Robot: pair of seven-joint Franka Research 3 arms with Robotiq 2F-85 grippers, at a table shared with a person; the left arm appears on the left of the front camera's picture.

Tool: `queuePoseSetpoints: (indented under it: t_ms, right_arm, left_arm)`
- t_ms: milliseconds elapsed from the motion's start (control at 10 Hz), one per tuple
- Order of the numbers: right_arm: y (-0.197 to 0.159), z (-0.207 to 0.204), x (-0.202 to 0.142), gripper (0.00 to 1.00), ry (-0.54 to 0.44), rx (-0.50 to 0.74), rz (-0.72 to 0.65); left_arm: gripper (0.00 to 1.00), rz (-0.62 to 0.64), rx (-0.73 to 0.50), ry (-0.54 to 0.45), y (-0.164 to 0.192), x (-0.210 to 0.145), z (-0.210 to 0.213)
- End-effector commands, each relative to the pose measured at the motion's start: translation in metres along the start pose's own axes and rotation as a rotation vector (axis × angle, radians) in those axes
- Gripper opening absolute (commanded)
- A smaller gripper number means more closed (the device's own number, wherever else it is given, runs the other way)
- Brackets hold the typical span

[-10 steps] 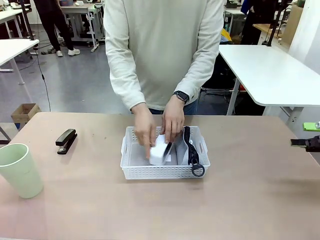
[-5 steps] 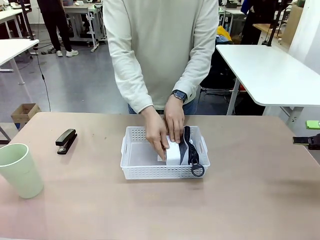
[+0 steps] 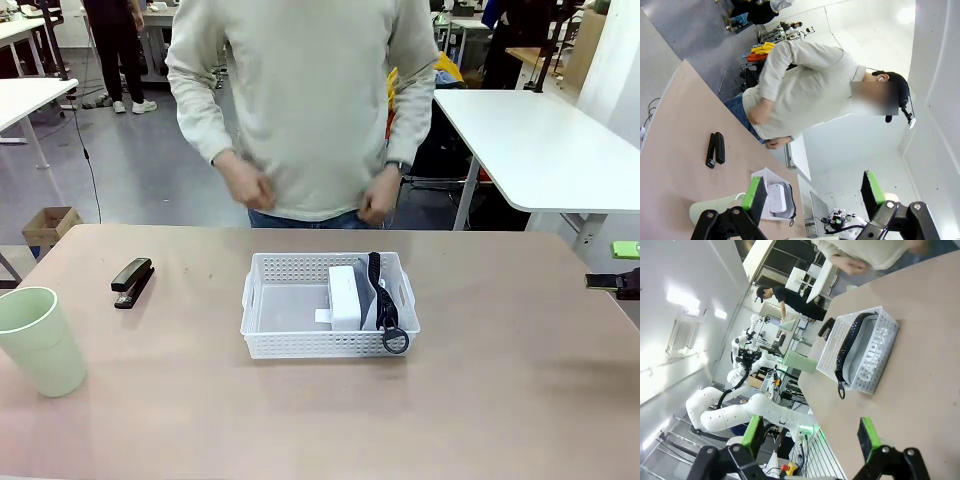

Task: Efficiently arrange items inside the basket to fit them all.
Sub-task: Pick up the Stapler and place it inside the Organizing basket.

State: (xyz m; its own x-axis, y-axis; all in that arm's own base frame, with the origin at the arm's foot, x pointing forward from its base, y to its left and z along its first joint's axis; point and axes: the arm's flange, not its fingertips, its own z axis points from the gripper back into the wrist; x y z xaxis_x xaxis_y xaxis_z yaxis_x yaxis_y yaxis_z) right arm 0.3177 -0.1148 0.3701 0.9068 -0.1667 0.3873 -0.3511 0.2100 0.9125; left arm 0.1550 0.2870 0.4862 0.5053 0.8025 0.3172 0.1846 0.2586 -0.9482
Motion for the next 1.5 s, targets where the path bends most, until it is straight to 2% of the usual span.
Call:
queuePoseSetpoints:
  t_ms: [0,100,200,400,500,600,800,1000,1100,1200,1300,1400]
  right_arm:
    - [0.001,0.002,-0.005,1.00,0.015,0.006,0.015]
    - [0.001,0.002,-0.005,1.00,0.015,0.006,0.015]
    - [0.001,0.002,-0.005,1.00,0.015,0.006,0.015]
    - [0.001,0.002,-0.005,1.00,0.015,0.006,0.015]
    - [0.001,0.002,-0.005,1.00,0.015,0.006,0.015]
    - [0.001,0.002,-0.005,1.00,0.015,0.006,0.015]
    - [0.001,0.002,-0.005,1.00,0.015,0.006,0.015]
    - [0.001,0.002,-0.005,1.00,0.015,0.006,0.015]
    - [0.001,0.002,-0.005,1.00,0.015,0.006,0.015]
    - [0.001,0.002,-0.005,1.00,0.015,0.006,0.015]
    - [0.001,0.002,-0.005,1.00,0.015,0.006,0.015]
    - [0.001,0.002,-0.005,1.00,0.015,0.006,0.015]
  left_arm:
    - [1.00,0.000,0.000,0.000,0.000,0.000,0.000]
    - [1.00,0.024,0.043,-0.034,-0.008,0.006,0.007]
    - [1.00,0.022,0.082,-0.026,-0.016,0.015,0.003]
    - [1.00,-0.047,0.154,-0.021,-0.042,0.029,-0.024]
    - [1.00,-0.075,0.199,0.058,-0.060,0.029,-0.042]
    - [1.00,-0.153,0.248,0.093,-0.080,0.028,-0.063]
    - [1.00,-0.312,0.412,0.188,-0.104,0.003,-0.118]
    - [1.00,-0.463,0.532,0.284,-0.095,-0.027,-0.173]
    - [1.00,-0.494,0.570,0.370,-0.088,-0.038,-0.201]
    - [1.00,-0.562,0.608,0.389,-0.081,-0.047,-0.225]
    - [1.00,-0.583,0.607,0.358,-0.074,-0.053,-0.251]
    - [1.00,-0.502,0.555,0.357,-0.073,-0.055,-0.259]
